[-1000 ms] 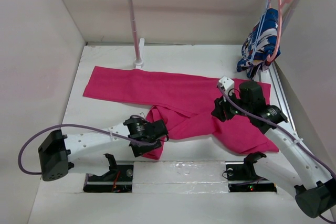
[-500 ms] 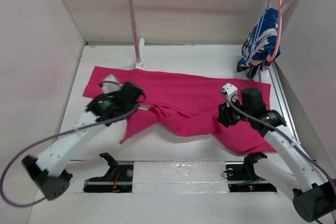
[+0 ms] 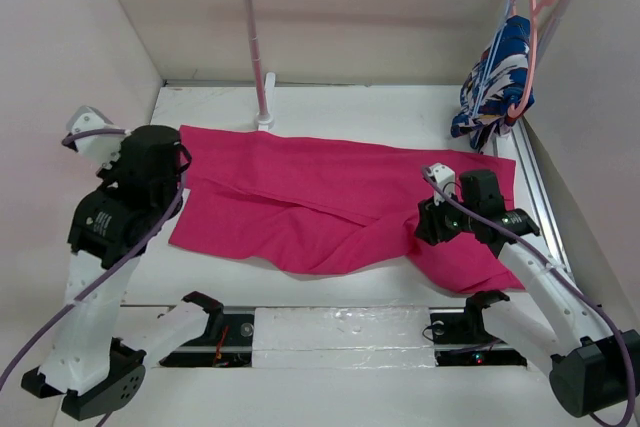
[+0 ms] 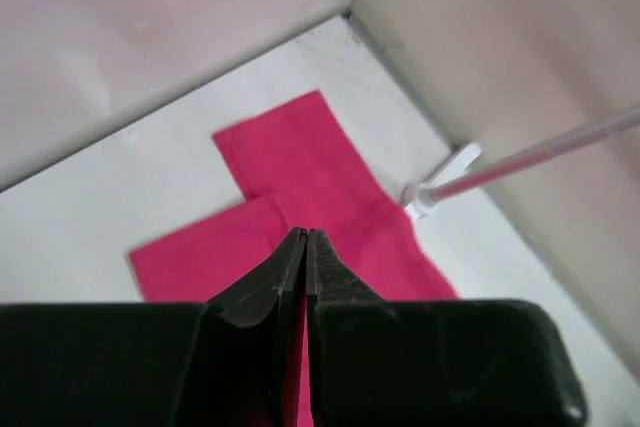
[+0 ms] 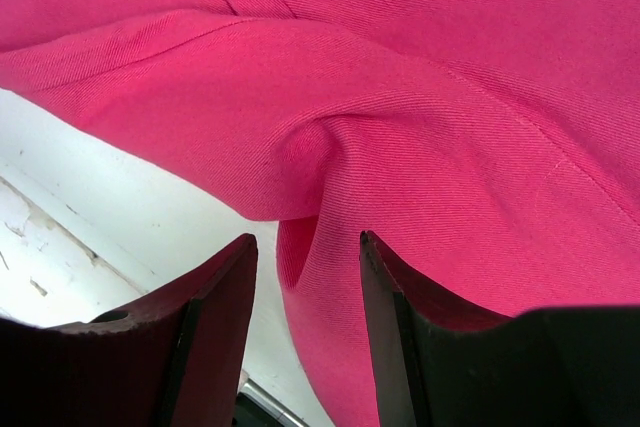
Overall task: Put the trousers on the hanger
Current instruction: Flatten out the trousers at the center of the board.
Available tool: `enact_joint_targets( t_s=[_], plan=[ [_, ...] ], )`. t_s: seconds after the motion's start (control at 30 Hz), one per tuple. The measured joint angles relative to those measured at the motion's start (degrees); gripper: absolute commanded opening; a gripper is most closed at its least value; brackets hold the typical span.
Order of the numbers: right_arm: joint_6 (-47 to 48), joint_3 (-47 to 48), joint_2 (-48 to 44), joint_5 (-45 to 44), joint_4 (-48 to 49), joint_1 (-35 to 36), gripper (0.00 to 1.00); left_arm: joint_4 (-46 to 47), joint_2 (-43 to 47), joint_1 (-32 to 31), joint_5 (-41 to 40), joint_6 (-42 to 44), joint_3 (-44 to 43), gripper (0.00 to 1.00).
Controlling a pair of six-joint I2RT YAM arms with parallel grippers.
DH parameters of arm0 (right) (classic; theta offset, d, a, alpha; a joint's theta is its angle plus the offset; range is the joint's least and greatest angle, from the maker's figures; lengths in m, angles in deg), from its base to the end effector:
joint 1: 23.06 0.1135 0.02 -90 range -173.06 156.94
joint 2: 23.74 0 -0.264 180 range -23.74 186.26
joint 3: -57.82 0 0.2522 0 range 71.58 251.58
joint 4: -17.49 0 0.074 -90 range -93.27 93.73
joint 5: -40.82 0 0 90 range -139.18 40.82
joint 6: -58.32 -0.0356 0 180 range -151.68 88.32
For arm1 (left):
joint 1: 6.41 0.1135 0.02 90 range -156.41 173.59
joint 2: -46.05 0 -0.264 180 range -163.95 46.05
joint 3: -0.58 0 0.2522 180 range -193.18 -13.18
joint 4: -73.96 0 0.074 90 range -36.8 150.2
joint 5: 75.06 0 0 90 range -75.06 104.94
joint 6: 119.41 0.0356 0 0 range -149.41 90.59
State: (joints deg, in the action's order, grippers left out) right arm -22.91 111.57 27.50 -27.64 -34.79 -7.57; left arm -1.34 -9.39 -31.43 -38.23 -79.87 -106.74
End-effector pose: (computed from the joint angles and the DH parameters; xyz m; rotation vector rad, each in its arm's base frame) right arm 0.1660 0.0596 0.2486 -0.6723 2.3269 0.5107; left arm 0.1148 -0.0221 0.4914 -0.9305 1.5541 -0.0106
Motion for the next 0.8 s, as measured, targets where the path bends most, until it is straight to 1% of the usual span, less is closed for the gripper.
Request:
enact_joint_targets(
  t_s=[0.1, 0.13, 0.17, 0.2, 0.23, 0.27, 0.3, 0.33, 0.37, 0.43, 0.5, 0.53, 0.57, 0.63, 0.7, 0.8],
  plan=[
    [0.02, -0.11, 0.00, 0.57, 0.13, -0.55, 0.51, 2.32, 0.35, 0.00, 1.90, 0.02, 7.82, 0.00],
    [0.02, -0.11, -0.02, 0.68, 0.24, -0.61, 0.48, 2.60, 0.46, 0.00, 2.89, -0.26, 9.81, 0.09],
    [0.02, -0.11, -0.02, 0.79, 0.35, -0.72, 0.45, 2.91, 0.46, 0.00, 5.84, -1.07, 14.49, 0.10],
    [-0.04, -0.11, -0.02, 0.94, 0.44, -0.81, 0.42, 4.44, 0.44, 0.07, 7.58, -3.10, 18.82, 0.22],
    [0.09, -0.11, -0.04, 1.03, 0.52, -0.85, 0.37, 5.20, 0.42, 0.35, 9.92, -4.44, 23.02, 0.38],
    [0.24, -0.11, -0.09, 1.18, 0.57, -0.87, 0.25, 5.66, -0.07, 0.96, 12.63, -5.95, 26.84, 0.40],
    [0.57, -0.09, -0.15, 1.31, 0.61, -0.87, 0.20, 6.97, -1.09, 2.78, 15.76, -6.82, 30.18, 0.42],
    [0.68, -0.09, -0.24, 1.60, 0.61, -0.87, 0.17, 8.44, -1.97, 5.51, 18.93, -7.39, 32.74, 0.44],
    [1.01, -0.02, -0.33, 1.73, 0.63, -0.87, 0.15, 10.47, -2.73, 9.88, 22.64, -7.58, 35.23, 0.45],
    [1.79, 0.15, -0.39, 2.05, 0.63, -0.87, 0.16, 16.35, -2.97, 21.35, 30.21, -7.45, 40.50, 0.45],
    [2.49, 0.50, -0.68, 2.47, 0.61, -0.87, 0.23, 21.05, -2.80, 32.22, 35.76, -7.06, 45.44, 0.47],
    [2.91, 0.72, -0.87, 2.78, 0.61, -0.87, 0.27, 22.58, -2.71, 36.13, 37.51, -7.04, 47.60, 0.49],
    [3.23, 0.90, -1.07, 3.13, 0.61, -0.87, 0.32, 23.43, -2.69, 38.93, 38.93, -6.99, 49.35, 0.50],
    [3.85, 1.14, -1.38, 3.85, 0.63, -0.87, 0.35, 24.33, -3.26, 42.80, 40.87, -6.86, 51.65, 0.51],
    [4.28, 1.20, -1.70, 4.57, 0.63, -0.87, 0.36, 25.73, -4.76, 45.35, 42.51, -6.58, 52.76, 0.52],
    [4.57, 1.20, -1.84, 5.57, 0.90, -0.87, 0.37, 28.33, -8.57, 47.32, 44.48, -6.40, 54.62, 0.55]
  ],
)
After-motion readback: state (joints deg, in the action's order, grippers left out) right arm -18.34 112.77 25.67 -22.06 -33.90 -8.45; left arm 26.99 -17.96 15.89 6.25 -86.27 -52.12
